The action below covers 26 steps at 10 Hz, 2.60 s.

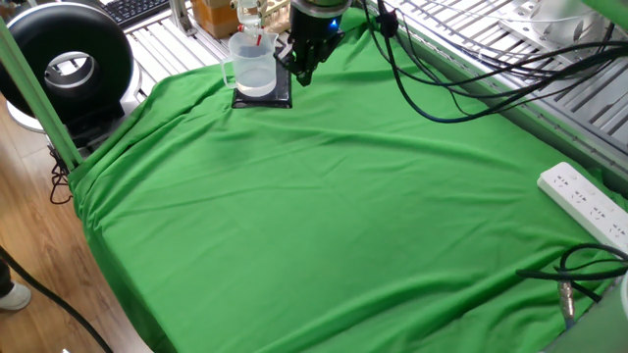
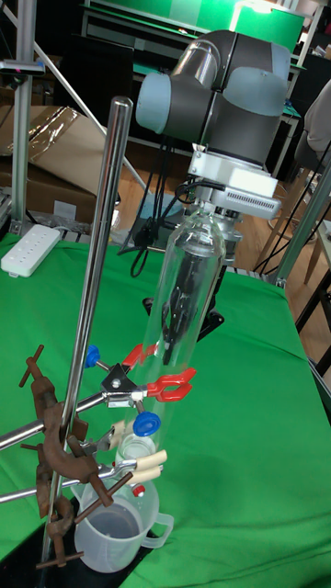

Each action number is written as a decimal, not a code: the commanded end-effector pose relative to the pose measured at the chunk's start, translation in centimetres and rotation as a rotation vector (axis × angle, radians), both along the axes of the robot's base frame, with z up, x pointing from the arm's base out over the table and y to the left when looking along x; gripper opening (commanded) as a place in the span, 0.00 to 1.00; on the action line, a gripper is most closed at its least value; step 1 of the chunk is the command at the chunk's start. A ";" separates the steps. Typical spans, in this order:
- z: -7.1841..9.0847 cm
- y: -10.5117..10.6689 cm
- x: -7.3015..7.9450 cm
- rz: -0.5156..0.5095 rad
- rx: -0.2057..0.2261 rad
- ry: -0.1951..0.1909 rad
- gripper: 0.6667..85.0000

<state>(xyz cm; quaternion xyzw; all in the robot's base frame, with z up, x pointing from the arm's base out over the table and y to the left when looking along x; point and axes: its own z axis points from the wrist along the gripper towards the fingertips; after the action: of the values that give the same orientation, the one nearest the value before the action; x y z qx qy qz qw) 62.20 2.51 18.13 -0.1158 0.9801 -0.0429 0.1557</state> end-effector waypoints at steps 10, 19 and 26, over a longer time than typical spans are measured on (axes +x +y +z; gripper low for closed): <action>-2.0 1.4 -1.7 -0.035 0.047 0.078 0.01; -1.1 0.1 0.8 -0.452 0.145 -0.049 0.01; -1.2 0.2 0.8 -0.538 0.178 -0.050 0.01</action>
<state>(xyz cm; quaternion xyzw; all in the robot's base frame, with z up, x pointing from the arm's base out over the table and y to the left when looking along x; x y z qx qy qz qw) 63.17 2.75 16.93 0.1461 0.9734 -0.0045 0.1767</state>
